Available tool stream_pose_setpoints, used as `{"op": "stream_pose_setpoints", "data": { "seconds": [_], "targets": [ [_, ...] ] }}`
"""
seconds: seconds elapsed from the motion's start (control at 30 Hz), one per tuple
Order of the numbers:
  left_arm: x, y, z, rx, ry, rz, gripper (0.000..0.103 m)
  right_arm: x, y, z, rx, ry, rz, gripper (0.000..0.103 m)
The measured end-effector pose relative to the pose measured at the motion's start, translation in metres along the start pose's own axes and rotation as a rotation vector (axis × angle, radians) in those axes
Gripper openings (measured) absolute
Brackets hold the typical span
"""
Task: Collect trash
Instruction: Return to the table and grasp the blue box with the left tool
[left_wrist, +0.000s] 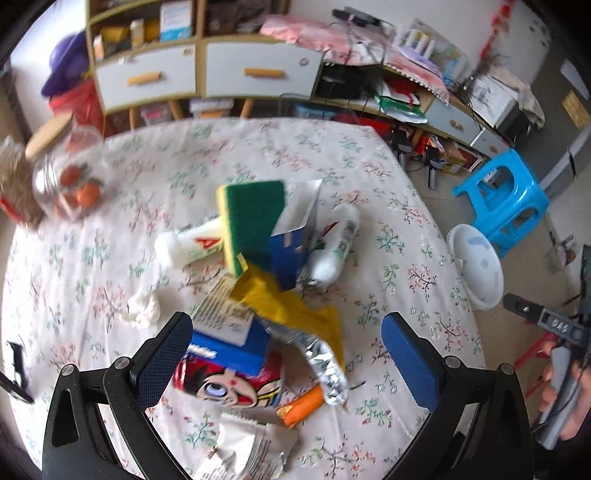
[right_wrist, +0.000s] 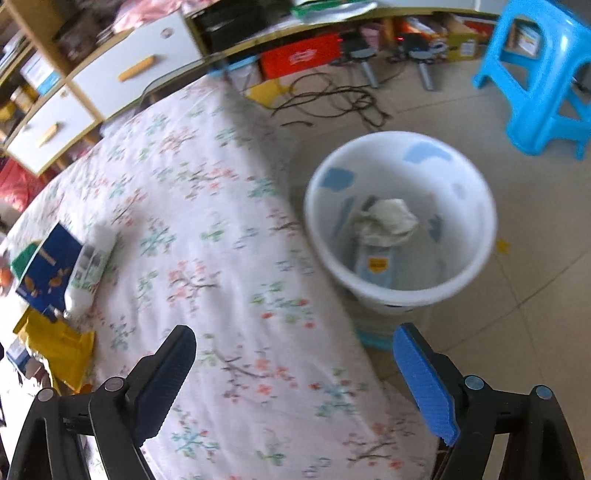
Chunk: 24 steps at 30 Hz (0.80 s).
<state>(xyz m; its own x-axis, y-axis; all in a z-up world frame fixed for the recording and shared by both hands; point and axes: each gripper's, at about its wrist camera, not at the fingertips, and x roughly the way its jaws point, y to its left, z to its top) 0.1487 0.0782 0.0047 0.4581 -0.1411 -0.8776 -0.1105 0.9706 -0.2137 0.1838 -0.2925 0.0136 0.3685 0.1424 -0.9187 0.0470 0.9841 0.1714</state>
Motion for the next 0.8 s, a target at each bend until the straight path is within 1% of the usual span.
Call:
{"op": "stream_pose_setpoints", "data": {
  "seconds": [0.17,0.23,0.33,0.4,0.5,0.6,0.63,0.7,0.77,0.8],
  "targets": [
    [0.008,0.025,-0.002,-0.058,0.083,-0.061,0.103,0.012,0.029,-0.001,-0.039,0.019,0.01,0.091],
    [0.011,0.029,-0.004,-0.062,0.106,-0.063,0.103,0.016,0.04,-0.001,-0.051,0.027,0.015,0.091],
    [0.016,0.029,-0.007,0.012,0.138,-0.031,0.103,0.021,0.052,-0.002,-0.068,0.036,0.017,0.091],
    [0.02,0.027,-0.011,0.07,0.152,0.009,0.103,0.024,0.058,-0.002,-0.078,0.041,0.019,0.091],
    [0.024,0.028,-0.015,0.11,0.164,0.02,0.102,0.027,0.065,-0.002,-0.086,0.048,0.021,0.091],
    [0.025,0.027,-0.017,0.13,0.156,0.01,0.102,0.031,0.07,-0.001,-0.092,0.053,0.018,0.091],
    [0.025,0.026,-0.017,0.137,0.15,0.006,0.101,0.031,0.071,-0.001,-0.093,0.054,0.017,0.091],
    [0.028,0.023,-0.017,0.16,0.143,-0.004,0.094,0.033,0.073,-0.001,-0.093,0.056,0.017,0.091],
    [0.033,0.021,-0.017,0.178,0.147,-0.005,0.075,0.035,0.076,-0.002,-0.091,0.06,0.018,0.091],
    [0.033,0.02,-0.016,0.182,0.143,-0.003,0.069,0.036,0.078,-0.002,-0.091,0.063,0.02,0.091]
  ]
}}
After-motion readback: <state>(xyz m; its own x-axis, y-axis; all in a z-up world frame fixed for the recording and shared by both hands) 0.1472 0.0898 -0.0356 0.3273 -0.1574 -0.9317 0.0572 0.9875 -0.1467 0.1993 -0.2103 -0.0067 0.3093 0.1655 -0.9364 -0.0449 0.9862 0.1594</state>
